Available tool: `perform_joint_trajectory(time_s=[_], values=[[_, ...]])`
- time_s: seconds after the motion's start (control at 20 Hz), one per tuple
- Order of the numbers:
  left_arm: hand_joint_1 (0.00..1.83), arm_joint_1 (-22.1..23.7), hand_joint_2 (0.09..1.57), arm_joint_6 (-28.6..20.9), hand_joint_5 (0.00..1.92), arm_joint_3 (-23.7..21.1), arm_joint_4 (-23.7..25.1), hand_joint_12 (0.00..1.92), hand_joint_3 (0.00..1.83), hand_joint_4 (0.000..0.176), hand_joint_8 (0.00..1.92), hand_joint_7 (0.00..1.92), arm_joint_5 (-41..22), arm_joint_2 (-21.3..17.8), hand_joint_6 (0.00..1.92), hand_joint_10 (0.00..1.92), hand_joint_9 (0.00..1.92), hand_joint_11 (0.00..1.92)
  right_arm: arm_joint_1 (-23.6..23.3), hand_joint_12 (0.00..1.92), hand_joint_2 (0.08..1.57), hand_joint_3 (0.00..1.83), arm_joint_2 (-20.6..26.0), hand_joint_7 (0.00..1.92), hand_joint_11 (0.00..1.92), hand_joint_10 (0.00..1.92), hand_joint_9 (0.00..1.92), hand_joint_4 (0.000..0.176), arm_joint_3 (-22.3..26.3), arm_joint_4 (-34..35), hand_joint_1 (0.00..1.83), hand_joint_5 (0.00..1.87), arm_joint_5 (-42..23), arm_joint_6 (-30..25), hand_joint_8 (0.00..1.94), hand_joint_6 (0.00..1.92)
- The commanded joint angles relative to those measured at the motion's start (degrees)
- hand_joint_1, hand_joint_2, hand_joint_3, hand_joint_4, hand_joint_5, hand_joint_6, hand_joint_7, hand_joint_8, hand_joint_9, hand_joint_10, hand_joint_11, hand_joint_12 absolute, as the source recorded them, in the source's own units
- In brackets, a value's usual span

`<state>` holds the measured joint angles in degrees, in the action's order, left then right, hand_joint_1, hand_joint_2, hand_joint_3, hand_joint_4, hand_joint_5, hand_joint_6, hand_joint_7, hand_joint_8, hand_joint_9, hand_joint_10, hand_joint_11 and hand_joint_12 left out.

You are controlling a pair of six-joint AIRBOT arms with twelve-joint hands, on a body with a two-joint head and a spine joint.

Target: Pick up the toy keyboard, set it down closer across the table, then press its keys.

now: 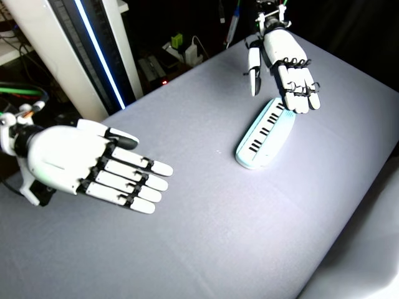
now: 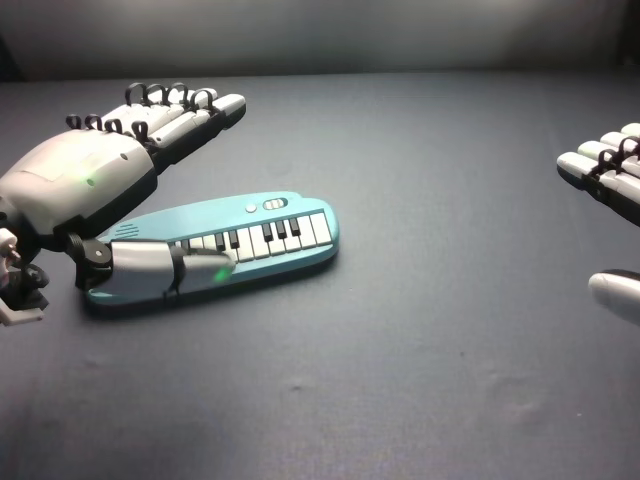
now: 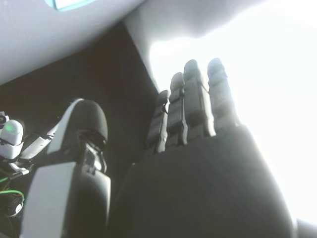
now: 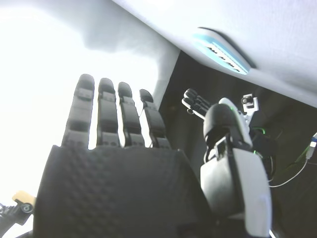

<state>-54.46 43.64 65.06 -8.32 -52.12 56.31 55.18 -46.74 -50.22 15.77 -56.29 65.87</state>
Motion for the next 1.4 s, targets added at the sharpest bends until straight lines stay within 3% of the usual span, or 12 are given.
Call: perform_joint_trajectory(time_s=[0.0,0.1,0.2,0.45,0.7,0.9,0.95,1.15,1.2,1.25,1.3,1.35], values=[[0.69,0.43,0.98,-0.18,0.0,0.31,-0.23,0.0,0.02,0.05,0.0,0.0,-7.01,0.47,0.0,0.0,0.0,0.0,-0.31,0.0,1.38,0.02,0.26,0.0,0.0,0.0,0.0,0.0,-0.05,-0.24,0.05,0.0,-6.86,-0.04,0.0,0.0],[0.69,0.45,0.98,-0.18,0.0,0.56,-0.23,0.0,0.01,0.042,0.0,0.0,-6.5,0.63,0.0,0.0,0.0,0.0,-0.31,0.0,1.38,0.01,0.26,0.0,0.0,0.0,0.0,0.0,-0.06,-0.24,0.04,0.0,-6.86,-0.04,0.0,0.0],[0.69,0.83,0.98,-0.18,0.0,1.5,-0.23,0.0,0.01,0.054,0.0,0.0,-4.15,1.12,0.0,0.0,0.0,0.0,-0.31,0.0,1.38,0.01,0.26,0.0,0.0,0.0,0.0,0.0,-0.07,-0.23,0.04,0.0,-6.85,-0.04,0.0,0.0],[0.7,3.58,0.97,0.64,0.0,5.57,-0.34,0.0,0.0,0.052,0.0,0.0,5.25,3.64,0.0,0.0,0.0,0.0,-0.11,0.0,1.38,0.01,0.25,0.0,0.0,0.0,0.0,0.0,-0.07,0.19,0.03,0.0,-6.86,-0.04,0.0,0.0],[0.73,5.31,0.93,1.35,0.0,12.07,-2.99,0.0,0.0,0.098,0.0,0.0,15.4,8.55,0.0,0.0,0.0,0.0,0.1,0.0,1.38,0.0,0.24,0.0,0.0,0.0,0.0,0.0,-0.08,0.54,0.11,0.0,-6.88,-0.04,0.0,0.0],[0.69,5.9,0.91,1.79,0.0,14.18,-3.64,0.0,0.0,0.107,0.0,0.0,18.83,10.35,0.0,0.0,0.0,0.0,0.27,0.0,1.38,0.0,0.23,0.0,0.0,0.0,0.0,0.0,-0.08,0.72,0.17,0.0,-6.88,-0.04,0.0,0.0],[0.76,6.13,0.9,2.6,0.0,14.73,-4.17,0.0,0.0,0.091,0.0,0.0,20.01,10.88,0.0,0.0,0.0,0.0,0.3,0.0,1.37,0.0,0.22,0.0,0.0,0.0,0.0,0.0,-0.08,0.77,0.21,0.0,-6.88,-0.04,0.0,0.0],[0.88,6.27,0.92,3.22,0.0,16.15,-5.22,0.0,0.0,0.087,0.0,0.0,22.05,12.25,0.0,0.0,0.0,0.0,0.35,0.0,1.38,0.0,0.21,0.0,0.0,0.0,0.0,0.0,-0.08,0.82,0.18,0.0,-6.88,-0.04,0.0,0.0],[0.99,6.25,0.98,3.22,0.0,16.17,-5.22,1.13,0.0,0.112,0.0,0.0,22.17,12.31,0.0,0.02,0.04,0.0,0.35,0.0,1.37,0.0,0.21,0.0,0.0,0.0,0.0,0.0,-0.08,0.82,0.17,0.0,-6.88,-0.04,0.0,0.0],[0.99,6.24,0.98,3.2,0.0,16.25,-5.23,1.42,0.0,0.112,0.0,0.0,22.3,12.41,0.0,0.02,0.05,0.0,0.35,0.0,1.37,0.0,0.21,0.0,0.0,0.0,0.0,0.0,-0.08,0.84,0.17,0.0,-6.88,-0.04,0.0,0.0],[0.99,6.22,0.98,2.77,0.0,16.35,-5.23,1.42,0.0,0.112,0.0,0.0,22.35,12.46,0.0,0.02,0.05,0.0,0.35,0.0,1.37,0.0,0.21,0.0,0.0,0.0,0.0,0.0,-0.08,0.89,0.17,0.0,-6.89,-0.04,0.0,0.0],[1.14,6.17,1.1,2.42,0.38,16.44,-5.23,1.67,0.0,0.008,0.05,0.35,22.36,12.52,0.16,0.47,0.28,0.04,0.35,0.0,1.37,0.0,0.19,0.0,0.0,0.0,0.0,0.0,-0.08,0.9,0.16,0.0,-6.89,-0.04,0.0,0.0]])
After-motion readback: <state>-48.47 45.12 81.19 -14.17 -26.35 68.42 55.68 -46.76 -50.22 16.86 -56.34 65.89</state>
